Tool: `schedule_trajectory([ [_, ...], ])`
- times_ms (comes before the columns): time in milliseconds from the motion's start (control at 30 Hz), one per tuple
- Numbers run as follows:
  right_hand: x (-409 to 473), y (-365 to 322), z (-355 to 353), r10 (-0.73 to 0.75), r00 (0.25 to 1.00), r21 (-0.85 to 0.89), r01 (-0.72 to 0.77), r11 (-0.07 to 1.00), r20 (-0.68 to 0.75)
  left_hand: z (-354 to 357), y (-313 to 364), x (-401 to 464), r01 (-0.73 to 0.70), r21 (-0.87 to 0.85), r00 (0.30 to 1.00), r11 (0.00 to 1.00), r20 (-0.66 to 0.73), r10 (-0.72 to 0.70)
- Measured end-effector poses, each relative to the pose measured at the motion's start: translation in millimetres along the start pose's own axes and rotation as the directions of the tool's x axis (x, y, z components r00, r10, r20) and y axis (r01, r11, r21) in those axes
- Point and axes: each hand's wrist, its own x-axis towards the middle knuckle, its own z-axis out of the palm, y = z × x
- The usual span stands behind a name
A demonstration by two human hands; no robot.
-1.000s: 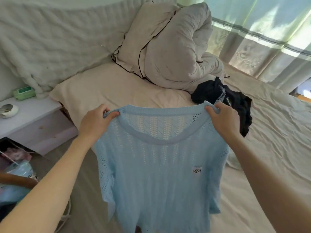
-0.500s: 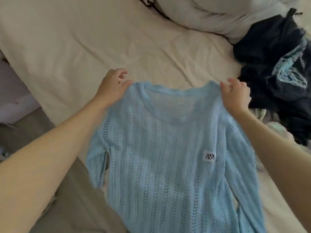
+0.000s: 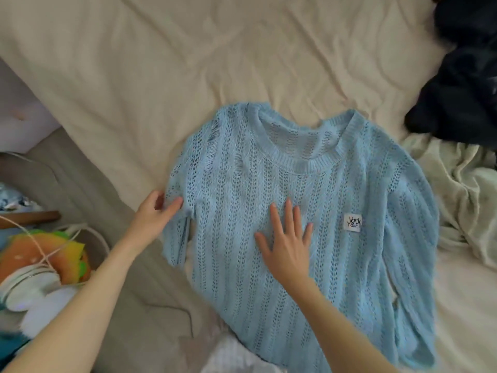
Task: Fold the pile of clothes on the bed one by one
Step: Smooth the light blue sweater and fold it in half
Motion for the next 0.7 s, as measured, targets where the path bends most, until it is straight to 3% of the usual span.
schedule_trajectory([
  [67,5.3,1.7,4.3,0.017,0.998,-0.046,-0.014,0.999,0.068,0.5,-7.4,-6.5,0.050,-0.002,0.998,0.999,0.043,-0.050],
  [133,10.9,1.3,2.2,0.023,0.993,-0.054,-0.017,0.998,0.113,-6.1,-6.6,-11.8,0.024,0.097,0.996,0.995,-0.084,-0.016],
  [200,12.7,0.9,-0.6,0.021,0.990,-0.063,-0.012,0.998,0.140,-18.8,-2.4,-18.0,-0.034,0.306,0.947,0.951,-0.293,0.128],
  [267,12.0,1.2,-3.4,0.015,0.987,-0.071,-0.004,0.997,0.161,-25.3,2.8,-28.3,-0.099,0.493,0.851,0.864,-0.408,0.330],
  [300,11.6,1.3,-4.4,0.015,0.985,-0.075,-0.002,0.997,0.170,-22.8,5.4,-34.5,-0.134,0.551,0.835,0.824,-0.385,0.393],
  [367,11.6,0.7,-6.0,0.019,0.982,-0.084,-0.003,0.996,0.186,-11.0,5.5,-41.9,-0.196,0.603,0.926,0.773,-0.147,0.349],
  [433,12.8,-0.4,-6.9,0.024,0.980,-0.089,-0.007,0.996,0.195,-0.1,-6.4,-40.5,-0.218,0.587,0.976,0.780,0.144,0.164],
  [467,13.1,-0.8,-7.0,0.025,0.979,-0.091,-0.007,0.996,0.202,0.3,-9.5,-37.9,-0.206,0.557,0.975,0.805,0.189,0.119],
  [600,14.0,0.4,-6.4,0.022,0.978,-0.109,0.001,0.994,0.205,-7.4,-11.2,-14.4,-0.105,0.370,0.990,0.923,-0.047,0.131],
  [700,14.9,-0.2,-4.4,0.026,0.977,-0.132,0.002,0.991,0.210,-5.2,-5.0,0.1,-0.018,0.147,0.999,0.989,0.037,0.013],
])
